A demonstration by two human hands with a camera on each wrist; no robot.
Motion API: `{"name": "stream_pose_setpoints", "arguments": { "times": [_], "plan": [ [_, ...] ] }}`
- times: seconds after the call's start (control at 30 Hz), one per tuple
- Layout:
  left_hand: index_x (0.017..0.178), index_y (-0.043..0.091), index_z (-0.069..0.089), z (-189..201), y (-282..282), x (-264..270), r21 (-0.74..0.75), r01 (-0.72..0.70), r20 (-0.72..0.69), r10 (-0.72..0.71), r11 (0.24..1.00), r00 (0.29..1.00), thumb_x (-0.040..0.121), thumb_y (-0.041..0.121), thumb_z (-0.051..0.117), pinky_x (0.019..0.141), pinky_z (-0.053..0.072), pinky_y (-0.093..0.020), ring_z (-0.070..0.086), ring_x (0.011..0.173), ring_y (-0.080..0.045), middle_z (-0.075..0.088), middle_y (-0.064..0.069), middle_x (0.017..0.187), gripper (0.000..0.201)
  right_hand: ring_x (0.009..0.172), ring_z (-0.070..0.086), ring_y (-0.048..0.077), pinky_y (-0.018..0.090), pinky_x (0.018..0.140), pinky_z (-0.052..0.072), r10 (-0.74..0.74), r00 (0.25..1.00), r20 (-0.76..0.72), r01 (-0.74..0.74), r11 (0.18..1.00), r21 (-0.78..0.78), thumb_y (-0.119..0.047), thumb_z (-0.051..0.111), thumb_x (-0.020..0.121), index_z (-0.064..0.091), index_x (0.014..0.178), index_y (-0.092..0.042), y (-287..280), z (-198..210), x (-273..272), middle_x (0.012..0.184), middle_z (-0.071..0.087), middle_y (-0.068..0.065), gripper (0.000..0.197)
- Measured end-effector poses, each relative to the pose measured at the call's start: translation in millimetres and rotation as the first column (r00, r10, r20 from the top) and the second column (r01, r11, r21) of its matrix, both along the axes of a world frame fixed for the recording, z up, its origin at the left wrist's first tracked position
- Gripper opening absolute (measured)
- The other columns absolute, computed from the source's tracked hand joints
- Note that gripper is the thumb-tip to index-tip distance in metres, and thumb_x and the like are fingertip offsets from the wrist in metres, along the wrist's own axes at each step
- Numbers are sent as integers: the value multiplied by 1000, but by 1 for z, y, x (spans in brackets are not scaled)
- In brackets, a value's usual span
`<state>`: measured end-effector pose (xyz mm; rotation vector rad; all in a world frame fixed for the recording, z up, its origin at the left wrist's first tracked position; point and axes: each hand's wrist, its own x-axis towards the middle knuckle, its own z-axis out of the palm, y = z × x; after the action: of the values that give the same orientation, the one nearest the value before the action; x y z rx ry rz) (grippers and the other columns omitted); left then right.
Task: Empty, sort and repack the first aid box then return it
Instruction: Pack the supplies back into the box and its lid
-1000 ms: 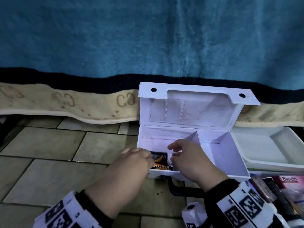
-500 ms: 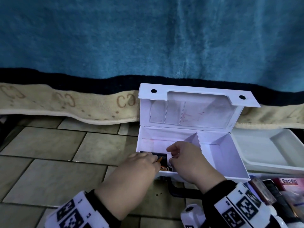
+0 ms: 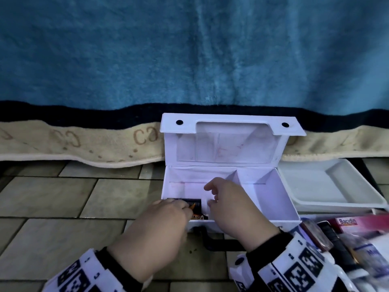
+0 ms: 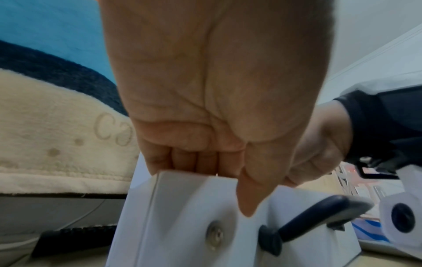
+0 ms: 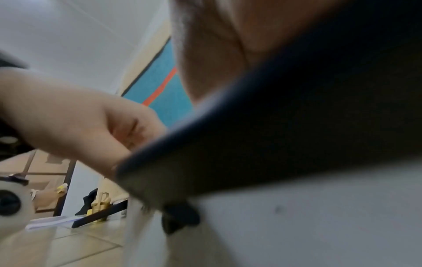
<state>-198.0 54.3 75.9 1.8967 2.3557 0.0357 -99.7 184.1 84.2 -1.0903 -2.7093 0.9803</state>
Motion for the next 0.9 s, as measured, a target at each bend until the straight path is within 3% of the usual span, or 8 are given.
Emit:
{"name": "stream_pose_setpoints", "arguments": {
  "times": [0.07, 0.17, 0.3, 0.37, 0.5, 0.6, 0.73, 0.9],
  "plan": [
    [90, 27, 64, 9, 5, 0, -53, -52, 74, 56, 997, 996, 76, 31, 50, 76, 52, -24, 61, 89, -10, 63, 11, 95, 20, 105, 54, 11, 13, 71, 33, -3, 998, -65, 7, 998, 57, -12, 51, 90, 54, 118, -24, 1, 13, 13, 118, 54, -1, 31],
    [113, 29, 57, 22, 14, 7, 8, -23, 94, 22, 1000, 995, 84, 40, 33, 93, 43, -28, 51, 109, -11, 55, 12, 116, 39, 101, 57, 7, 15, 79, 40, -87, 985, -149, 95, 994, 51, -17, 55, 89, 61, 110, -28, 7, 34, 43, 109, 59, -9, 24],
    [121, 33, 53, 39, 35, 28, 63, 43, 129, -51, 997, 990, 91, 46, 34, 91, 40, -23, 50, 109, -6, 51, 17, 122, 38, 85, 60, -1, 6, 68, 41, -236, 939, -248, 248, 969, 16, -17, 58, 87, 64, 95, -32, 18, 51, 96, 91, 65, -16, 18],
    [120, 34, 54, 45, 50, 44, 62, 127, 118, -134, 990, 984, 85, 53, 22, 91, 41, -23, 51, 109, -6, 51, 18, 121, 51, 79, 60, -6, 0, 60, 38, -331, 907, -262, 346, 938, 13, -16, 59, 86, 65, 87, -33, 27, 55, 128, 82, 65, -19, 18],
    [124, 33, 53, 53, 81, 79, 80, 242, 161, -252, 967, 954, 94, 43, 41, 95, 40, -27, 48, 116, -9, 48, 18, 128, 34, 62, 62, 2, 10, 55, 42, -508, 803, -312, 545, 838, 39, -12, 62, 85, 65, 77, -33, 42, 61, 193, 74, 69, -13, 22],
    [121, 29, 56, 54, 108, 106, 59, 346, 172, -351, 937, 921, 93, 39, 46, 95, 42, -31, 50, 114, -13, 52, 11, 125, 31, 44, 51, 4, 12, 44, 35, -602, 754, -261, 639, 765, 83, -11, 62, 85, 66, 83, -27, 51, 60, 234, 71, 66, -8, 17],
    [117, 24, 59, 50, 147, 133, 16, 438, 195, -433, 899, 880, 92, 36, 50, 91, 45, -33, 54, 106, -17, 54, 4, 120, 30, 69, 57, 13, 16, 56, 37, -639, 765, -79, 641, 743, 193, -16, 68, 81, 67, 92, -22, 56, 49, 261, 80, 64, -5, 12],
    [124, 22, 55, 51, 193, 163, -28, 490, 174, -478, 871, 861, 90, 35, 54, 95, 42, -32, 51, 111, -20, 53, -3, 123, 36, 74, 56, 13, 22, 59, 35, -554, 830, 64, 516, 806, 289, -29, 63, 82, 66, 93, -28, 48, 29, 250, 74, 56, -12, 11]
  ]
}}
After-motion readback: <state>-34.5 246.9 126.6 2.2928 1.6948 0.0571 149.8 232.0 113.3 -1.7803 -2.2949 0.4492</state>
